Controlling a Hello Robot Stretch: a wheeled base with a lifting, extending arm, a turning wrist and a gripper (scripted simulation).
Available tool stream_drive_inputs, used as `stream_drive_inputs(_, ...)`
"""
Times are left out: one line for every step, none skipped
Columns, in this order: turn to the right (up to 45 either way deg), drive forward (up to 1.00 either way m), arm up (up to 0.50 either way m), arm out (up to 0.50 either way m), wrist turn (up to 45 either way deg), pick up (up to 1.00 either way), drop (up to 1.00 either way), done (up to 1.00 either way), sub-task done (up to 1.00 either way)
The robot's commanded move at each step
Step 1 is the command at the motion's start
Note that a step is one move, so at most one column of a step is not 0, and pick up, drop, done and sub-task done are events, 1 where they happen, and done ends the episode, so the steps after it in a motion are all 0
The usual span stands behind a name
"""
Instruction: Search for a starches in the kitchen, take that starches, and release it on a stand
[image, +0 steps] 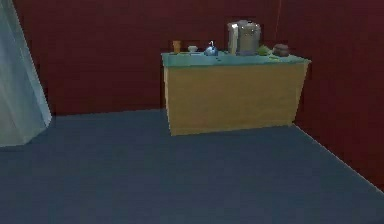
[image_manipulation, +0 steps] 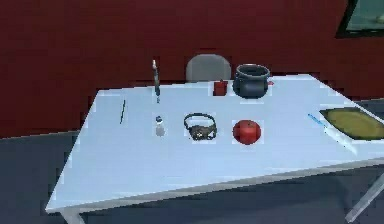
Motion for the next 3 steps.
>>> stream_drive_inputs(0.0,0.60,0.00,0.00,0.0,0.00,0.00,0.00,0.00)
stream_drive_inputs(27.0,0.00,0.00,0.00,0.0,0.00,0.00,0.00,0.00)
stream_drive_inputs(0.0,1.00,0.00,0.00,0.0,0.00,0.00,0.00,0.00)
